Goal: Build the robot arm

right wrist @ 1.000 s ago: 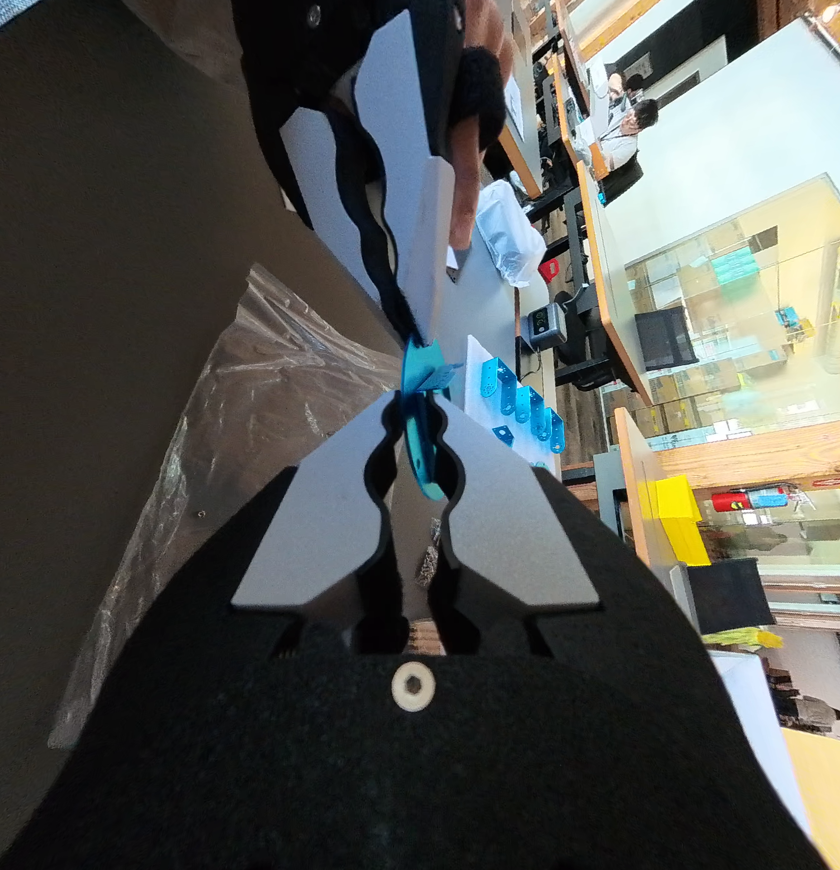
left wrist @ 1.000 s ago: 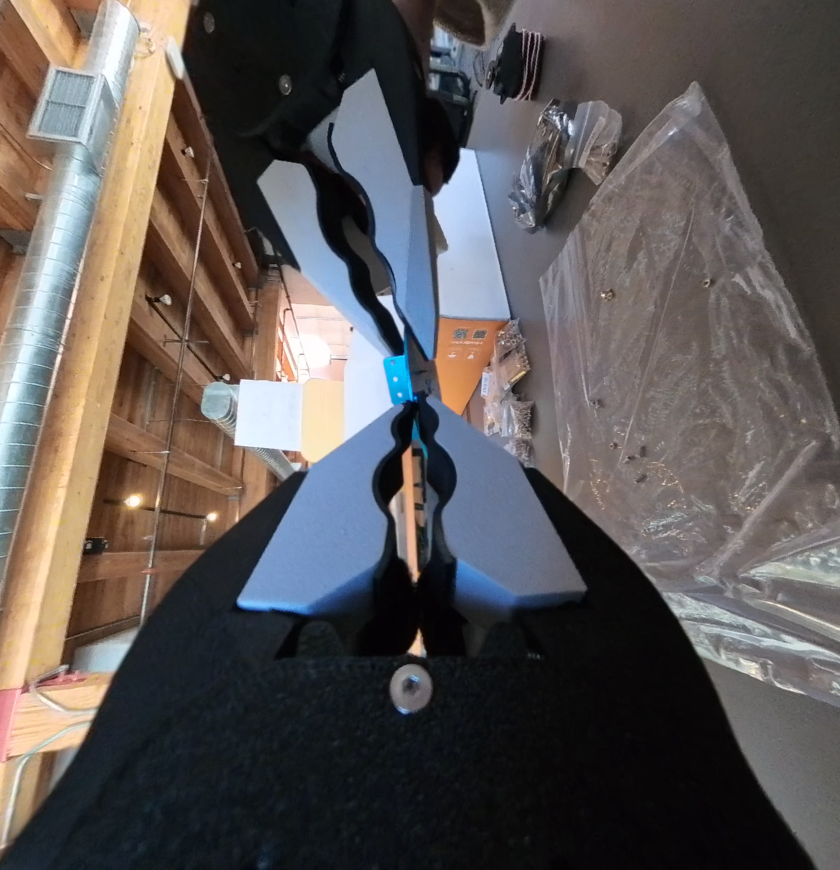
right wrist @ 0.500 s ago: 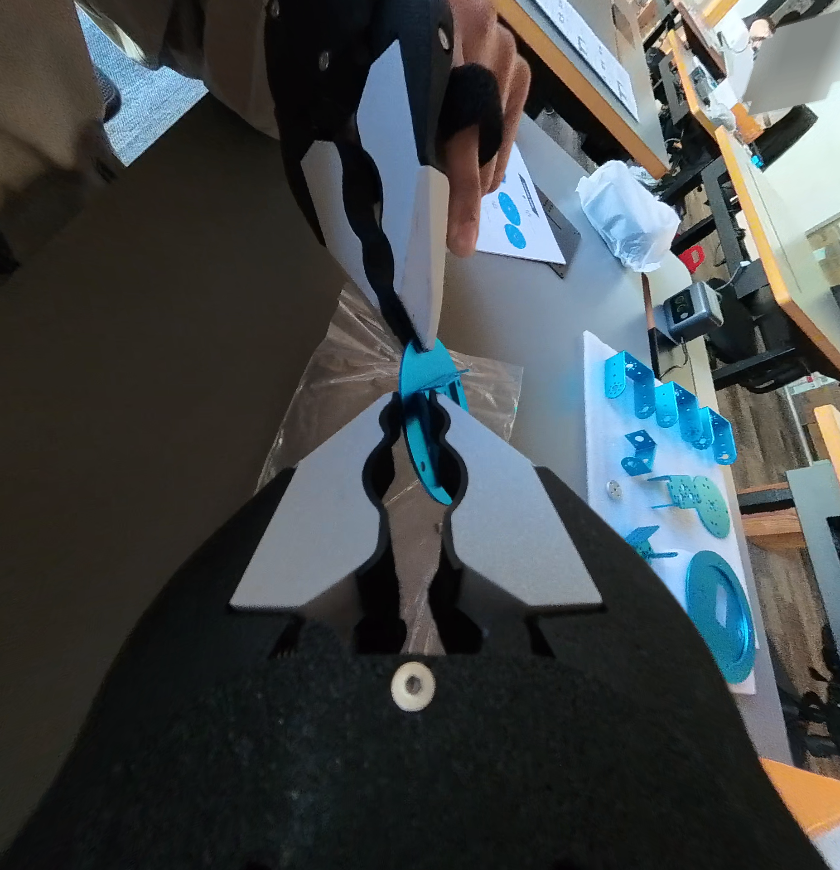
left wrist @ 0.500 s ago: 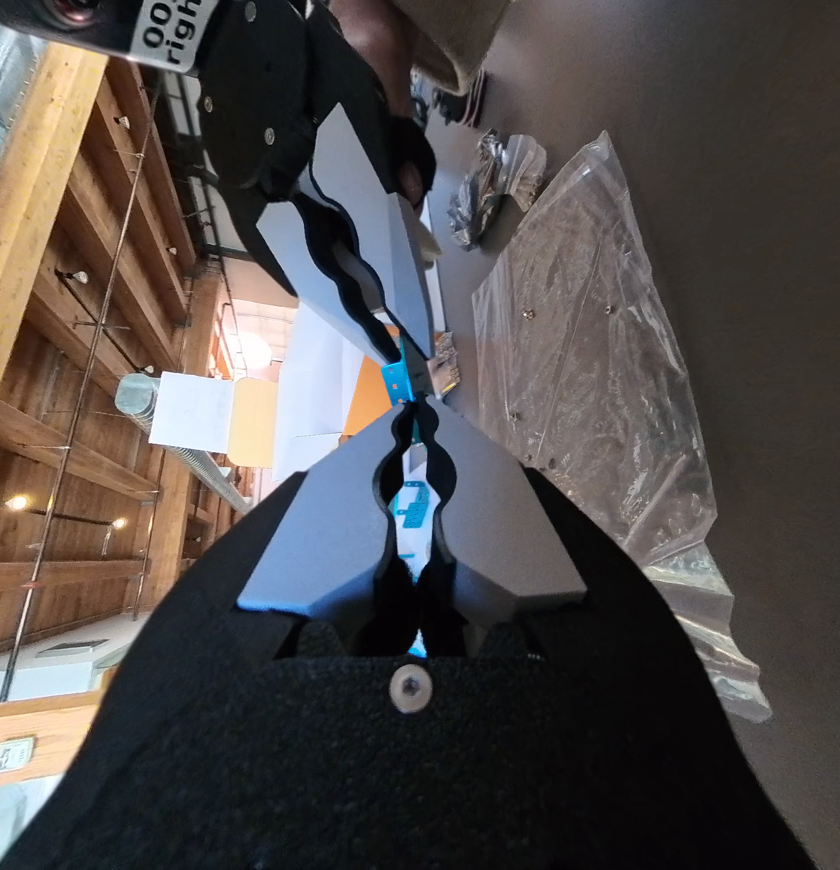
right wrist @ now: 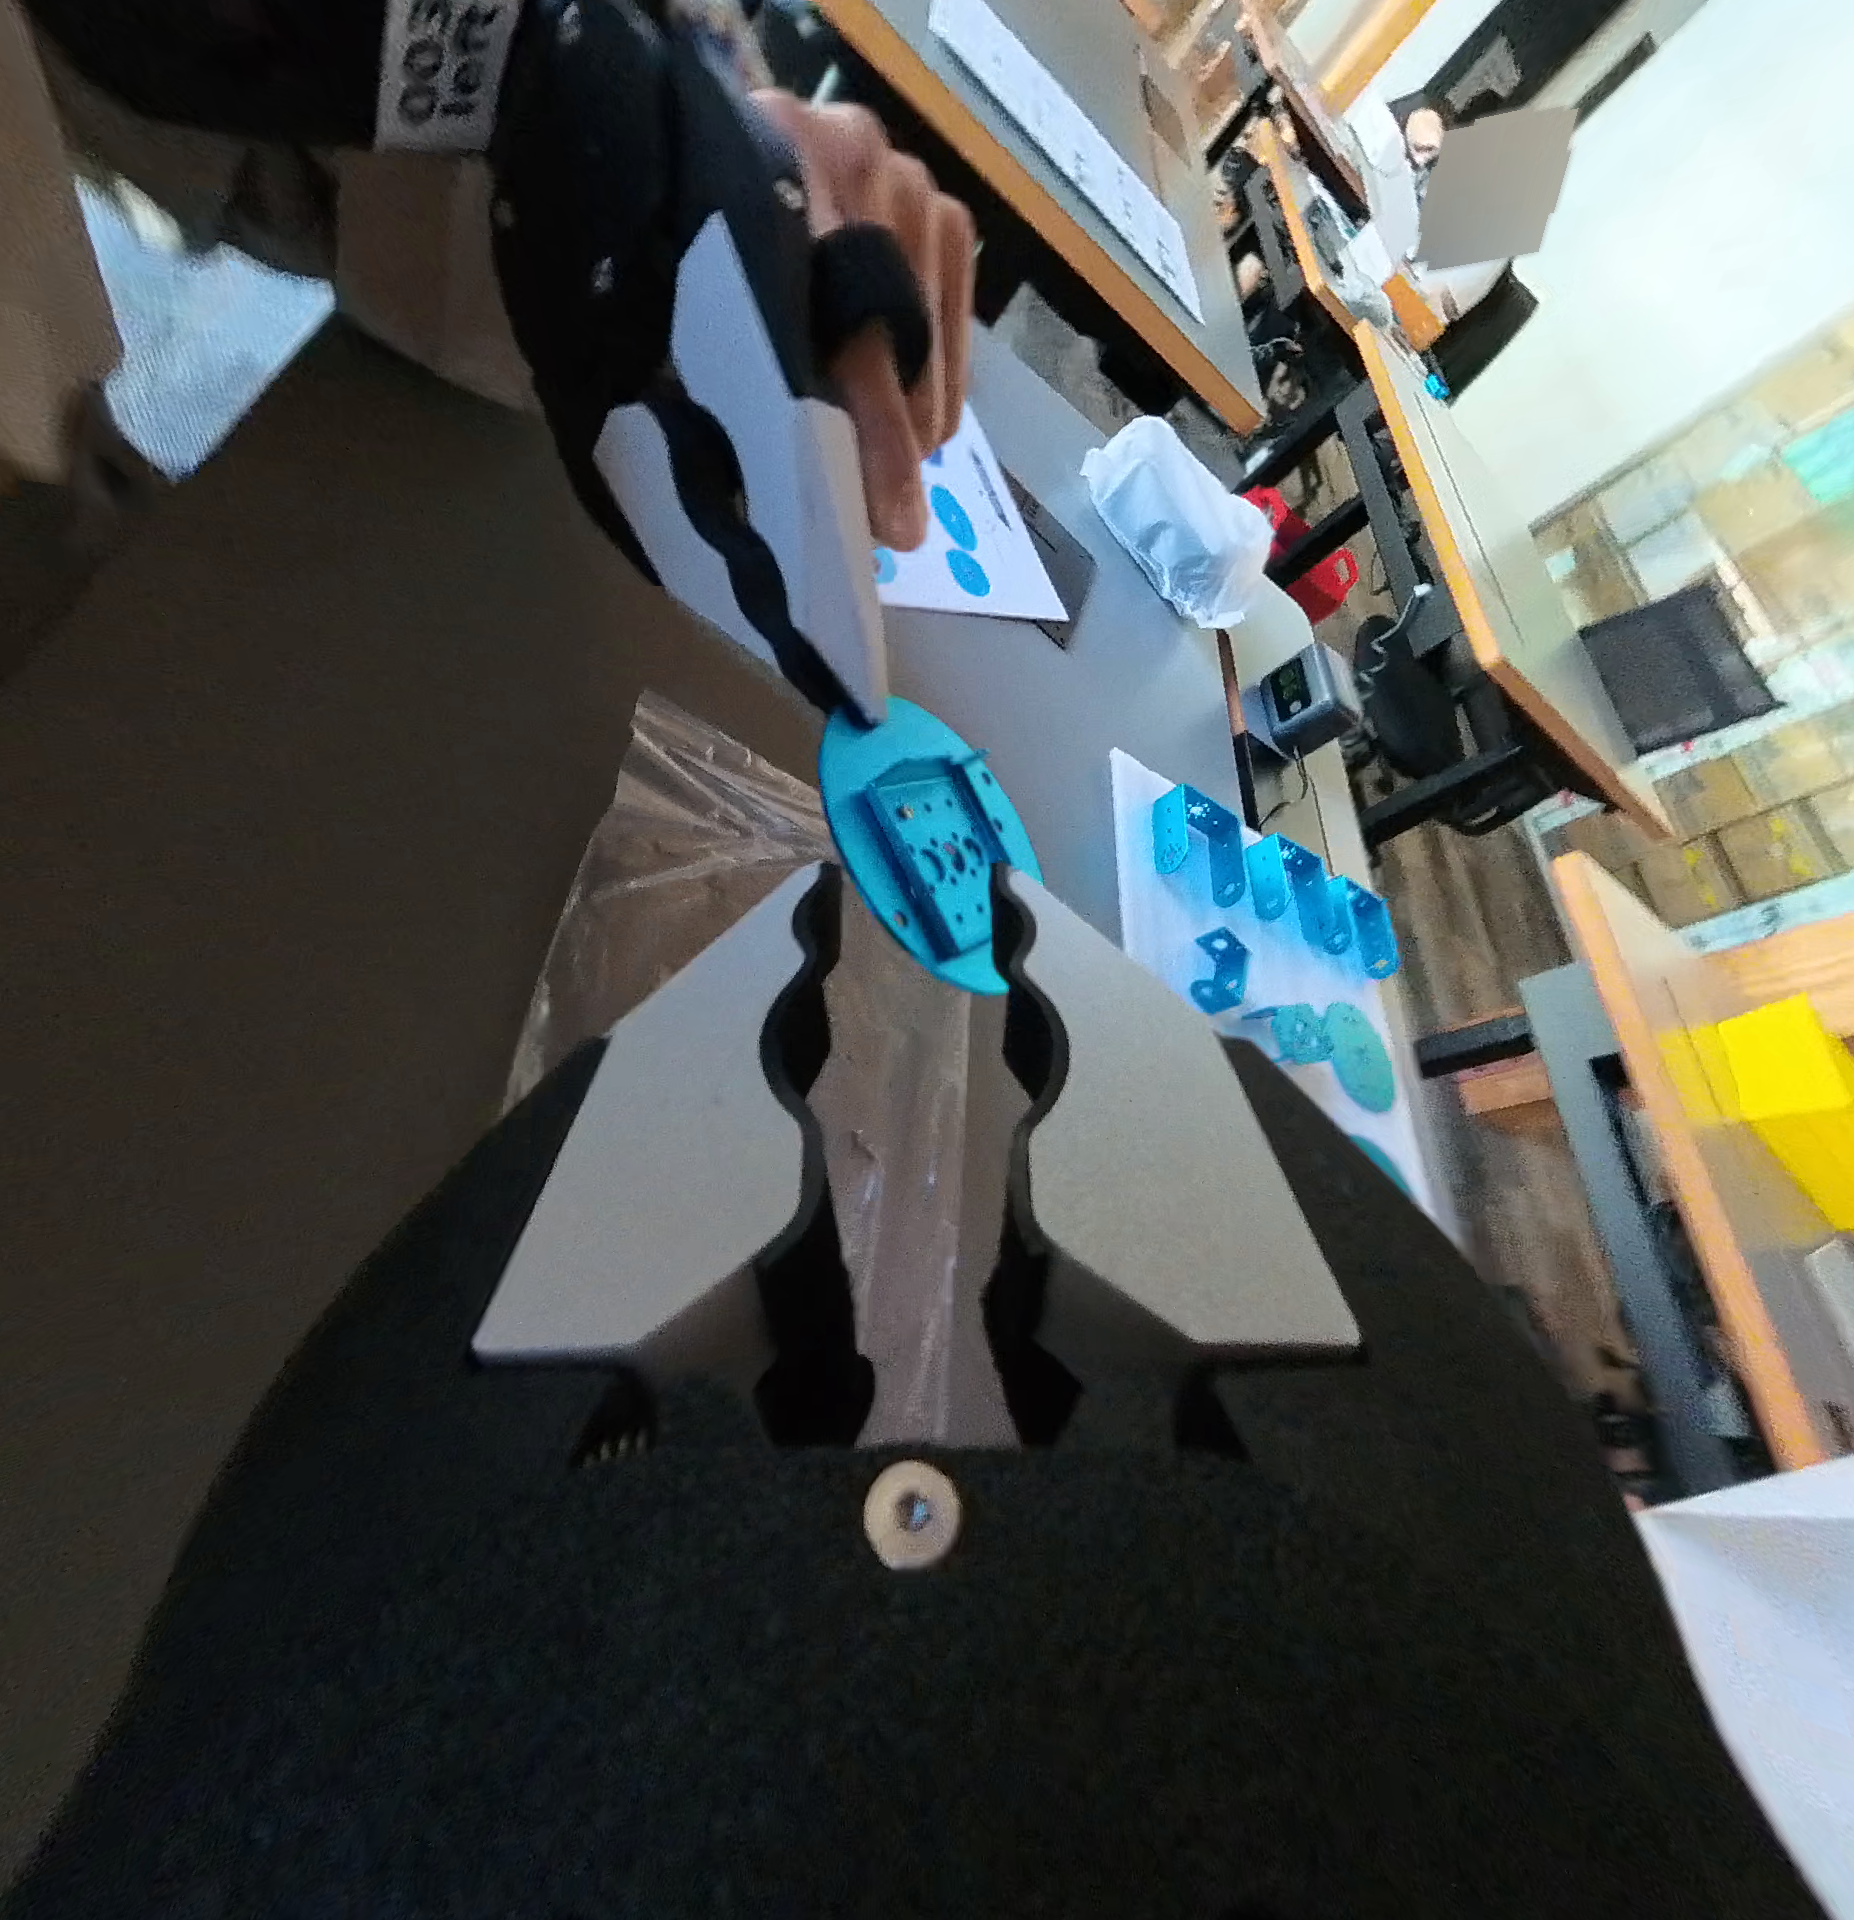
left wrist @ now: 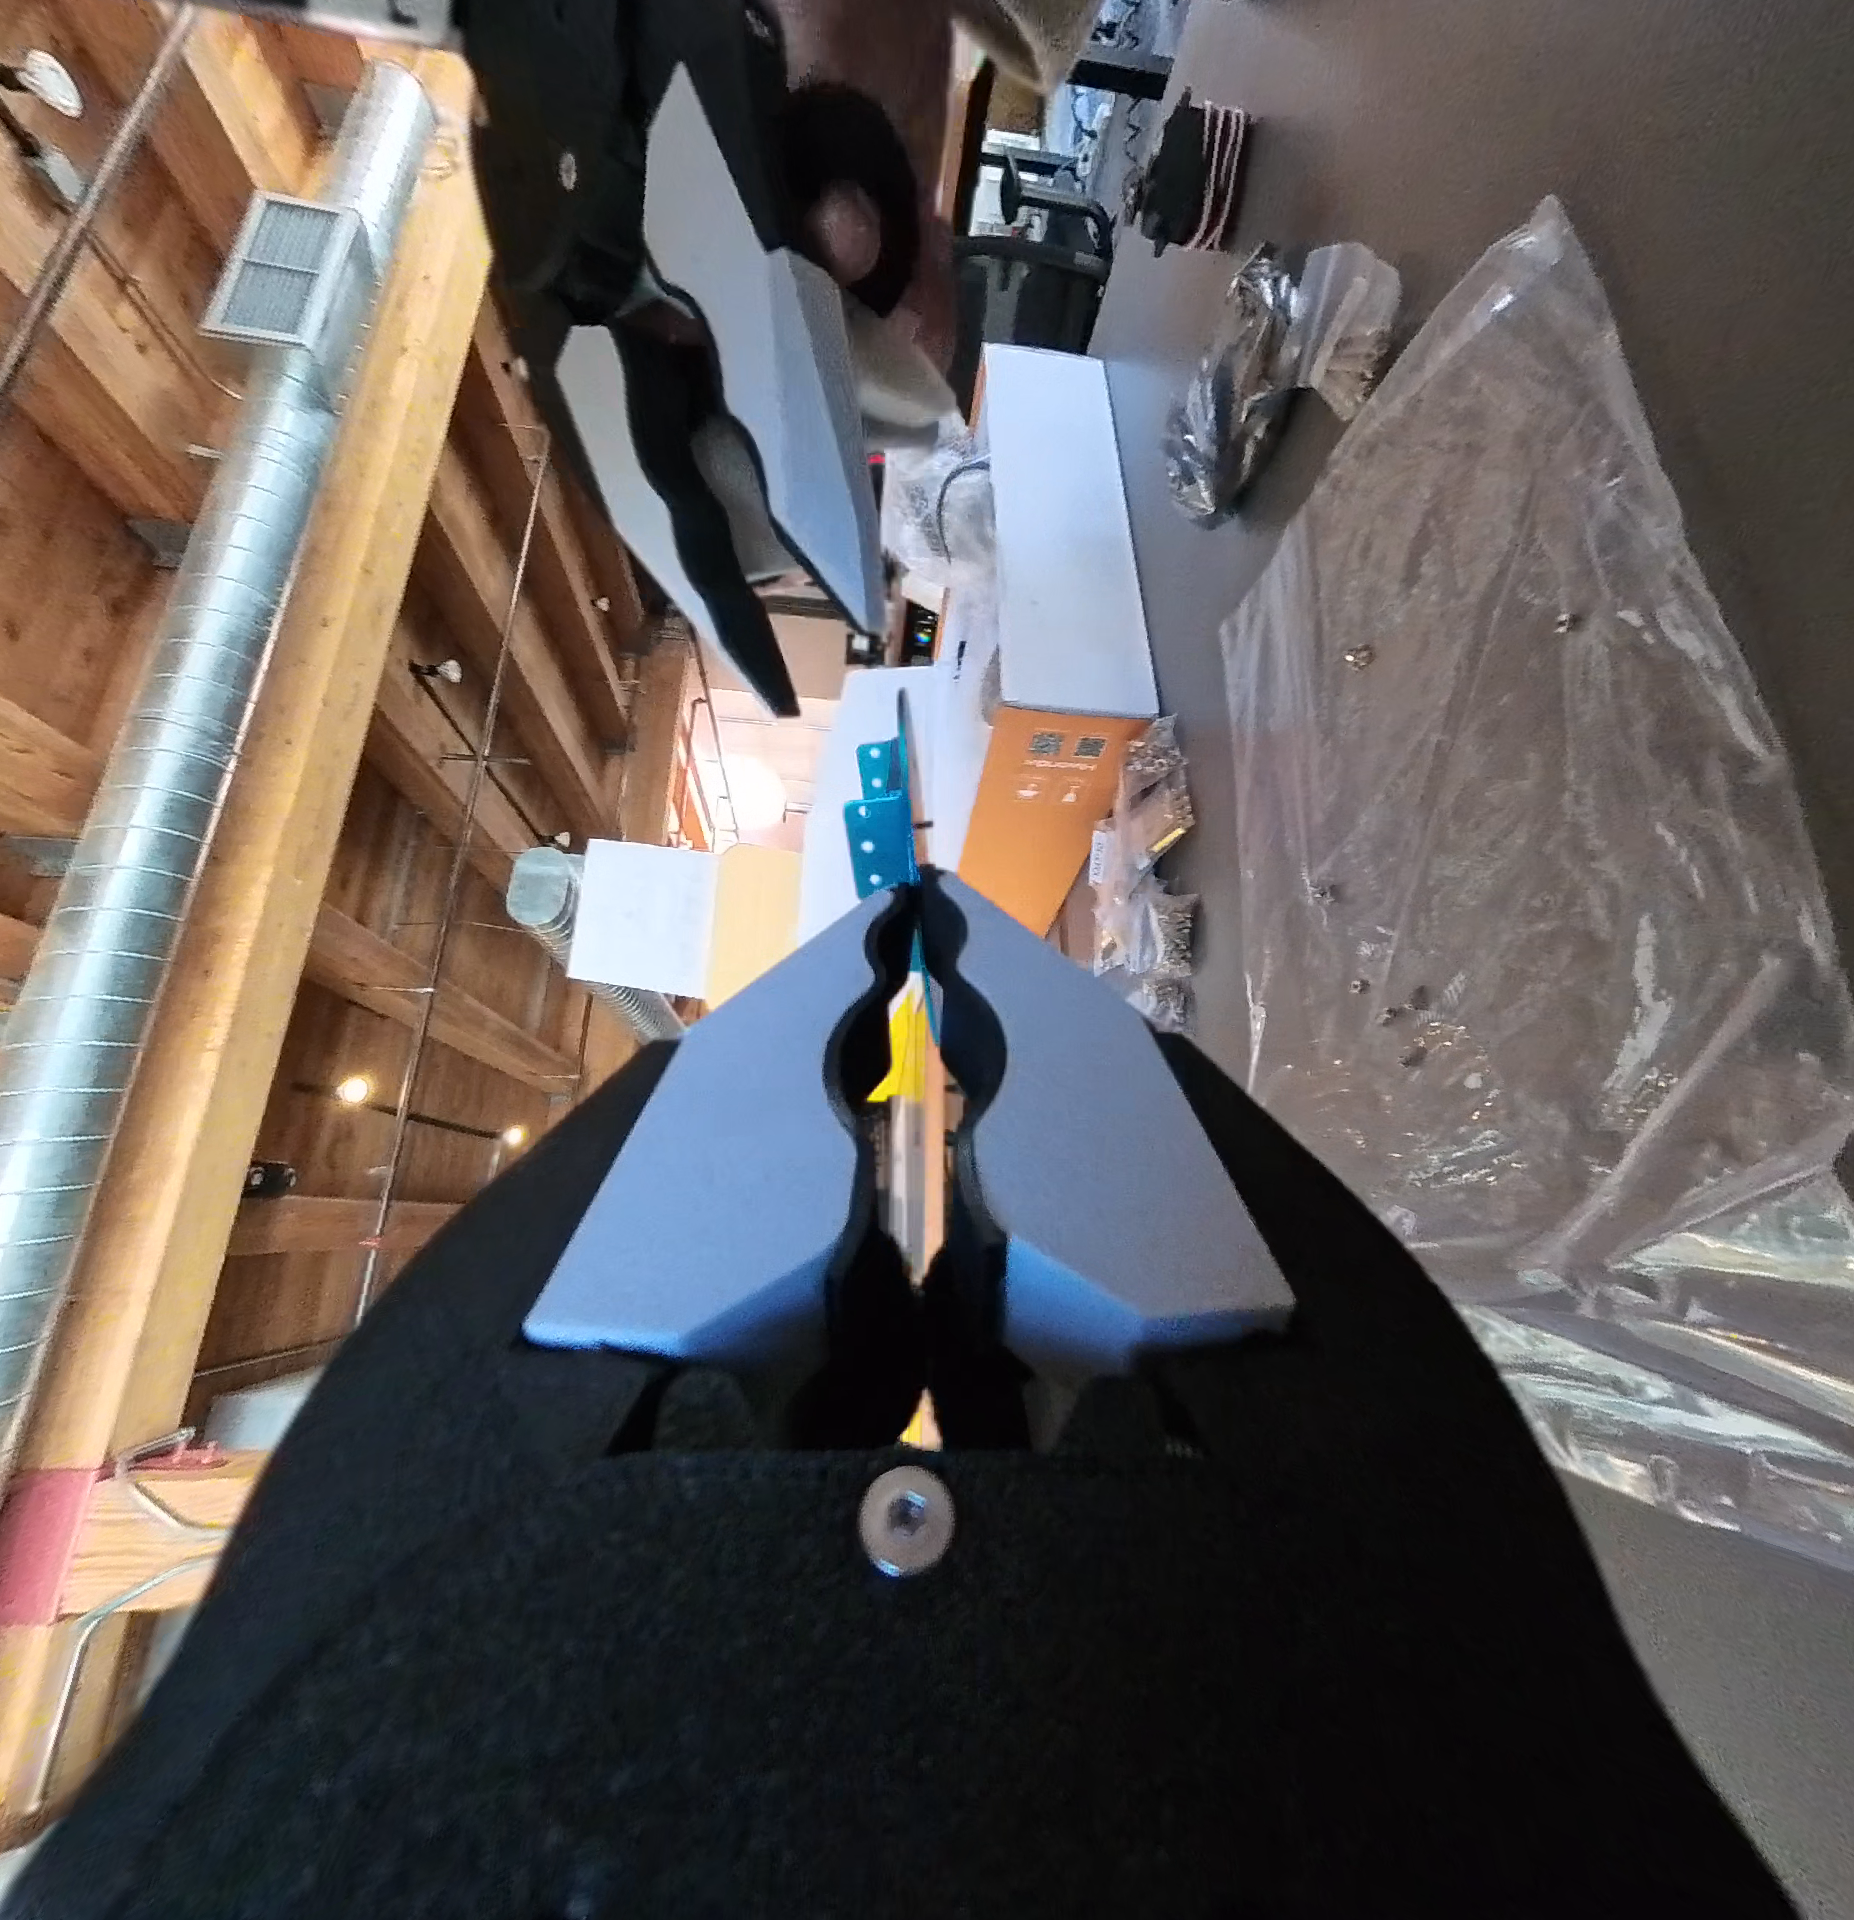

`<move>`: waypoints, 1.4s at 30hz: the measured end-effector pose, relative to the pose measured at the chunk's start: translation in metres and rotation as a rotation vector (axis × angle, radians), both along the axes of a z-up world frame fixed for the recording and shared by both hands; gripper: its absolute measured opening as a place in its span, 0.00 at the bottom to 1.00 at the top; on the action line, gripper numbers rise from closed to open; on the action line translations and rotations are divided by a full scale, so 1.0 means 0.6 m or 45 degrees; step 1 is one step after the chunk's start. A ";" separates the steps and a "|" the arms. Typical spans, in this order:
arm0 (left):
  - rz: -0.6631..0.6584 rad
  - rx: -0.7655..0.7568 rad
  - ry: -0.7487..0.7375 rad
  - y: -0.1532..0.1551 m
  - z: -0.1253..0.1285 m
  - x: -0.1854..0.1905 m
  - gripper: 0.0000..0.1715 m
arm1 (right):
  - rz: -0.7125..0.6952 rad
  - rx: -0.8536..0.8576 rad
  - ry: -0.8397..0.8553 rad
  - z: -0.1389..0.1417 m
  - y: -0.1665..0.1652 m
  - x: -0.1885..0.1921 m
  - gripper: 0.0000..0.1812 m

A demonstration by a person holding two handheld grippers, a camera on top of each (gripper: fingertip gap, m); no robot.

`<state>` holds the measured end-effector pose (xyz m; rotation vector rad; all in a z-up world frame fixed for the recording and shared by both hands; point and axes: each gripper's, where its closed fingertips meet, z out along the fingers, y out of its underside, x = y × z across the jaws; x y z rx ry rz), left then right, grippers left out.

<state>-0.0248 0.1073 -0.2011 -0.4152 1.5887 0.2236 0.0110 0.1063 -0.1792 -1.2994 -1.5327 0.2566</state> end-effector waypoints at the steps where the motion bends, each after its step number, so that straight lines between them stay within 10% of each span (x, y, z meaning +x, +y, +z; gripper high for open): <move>1: -0.002 0.007 -0.012 -0.002 0.004 -0.002 0.00 | -0.022 -0.050 0.049 0.004 0.000 0.005 0.17; 14: -0.004 0.051 -0.021 -0.017 0.023 -0.013 0.00 | -0.034 -0.098 0.020 -0.017 -0.004 -0.010 0.26; 39: -0.027 0.028 -0.048 -0.028 0.034 -0.016 0.00 | -0.132 1.061 -0.262 0.003 0.005 -0.032 0.00; 42: -0.011 -0.004 -0.057 -0.023 0.030 -0.014 0.13 | -0.165 1.081 -0.245 0.002 0.010 -0.023 0.00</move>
